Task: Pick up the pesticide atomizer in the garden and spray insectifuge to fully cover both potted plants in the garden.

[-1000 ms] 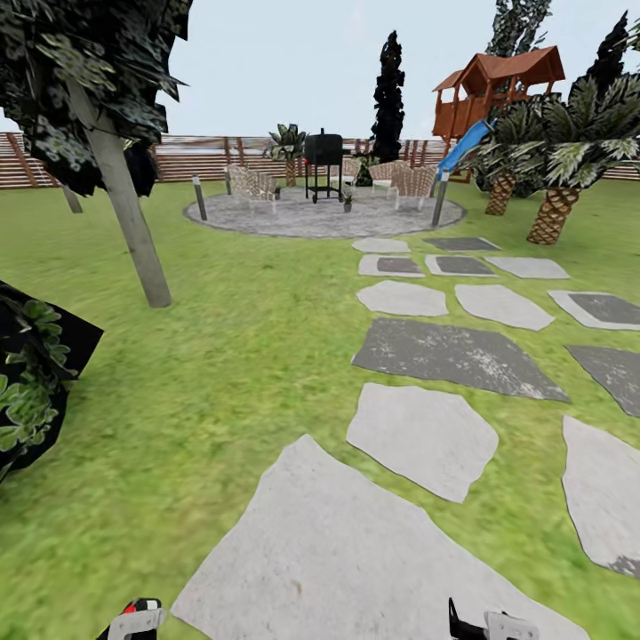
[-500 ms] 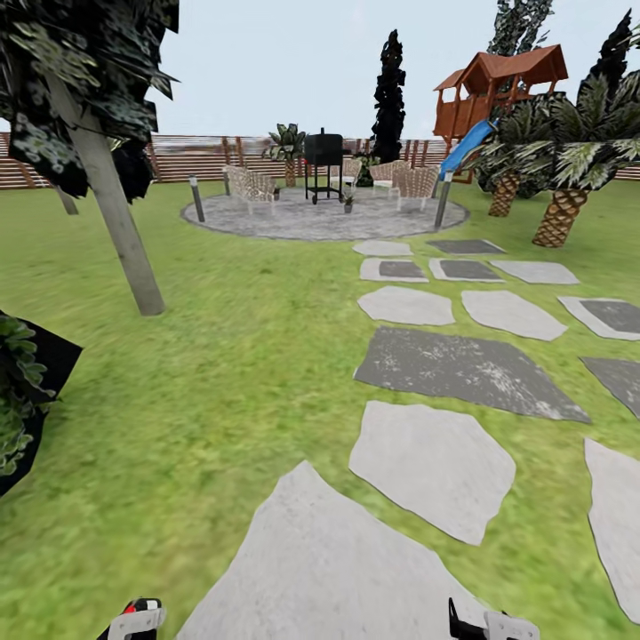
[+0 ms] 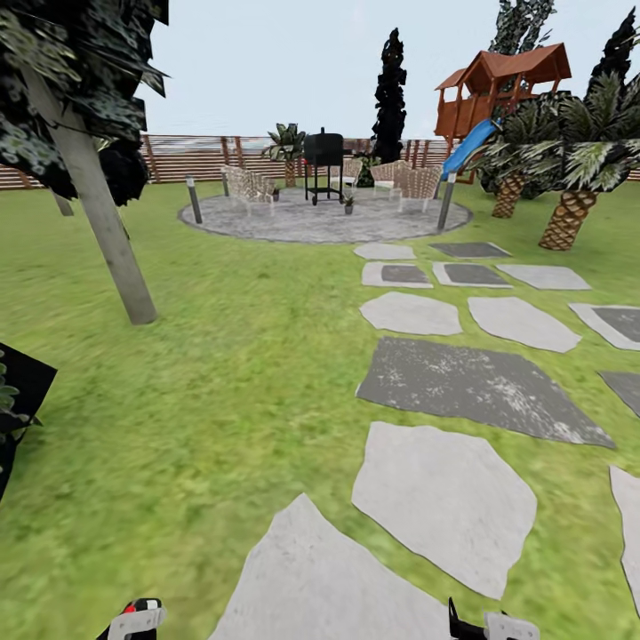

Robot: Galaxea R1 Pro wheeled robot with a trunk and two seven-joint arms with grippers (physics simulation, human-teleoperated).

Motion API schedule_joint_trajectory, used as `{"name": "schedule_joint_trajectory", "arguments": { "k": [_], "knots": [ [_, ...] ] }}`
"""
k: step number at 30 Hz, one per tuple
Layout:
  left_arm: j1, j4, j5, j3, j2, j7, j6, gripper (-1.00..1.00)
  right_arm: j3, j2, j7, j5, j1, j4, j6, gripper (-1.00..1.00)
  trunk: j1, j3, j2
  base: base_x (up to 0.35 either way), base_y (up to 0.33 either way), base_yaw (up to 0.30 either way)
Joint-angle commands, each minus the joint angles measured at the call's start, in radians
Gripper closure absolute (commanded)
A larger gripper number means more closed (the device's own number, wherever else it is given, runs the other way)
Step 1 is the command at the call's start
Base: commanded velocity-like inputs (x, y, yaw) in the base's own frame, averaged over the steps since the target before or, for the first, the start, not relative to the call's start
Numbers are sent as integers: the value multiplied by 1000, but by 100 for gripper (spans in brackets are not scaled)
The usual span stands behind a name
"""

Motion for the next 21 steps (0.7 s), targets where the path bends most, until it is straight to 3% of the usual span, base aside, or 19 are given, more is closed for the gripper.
{"name": "schedule_joint_trajectory", "arguments": {
  "k": [1,21],
  "knots": [
    [-1,0,-1,9,0,-9,-2,100,-1,0,-3,2,-1,1,-3,-100,0,-1,0,340,0,0],
    [-1,2,1,11,1,-9,-2,100,-1,0,-3,2,-1,1,-3,-100,0,-1,0,340,0,0]
  ]
}}
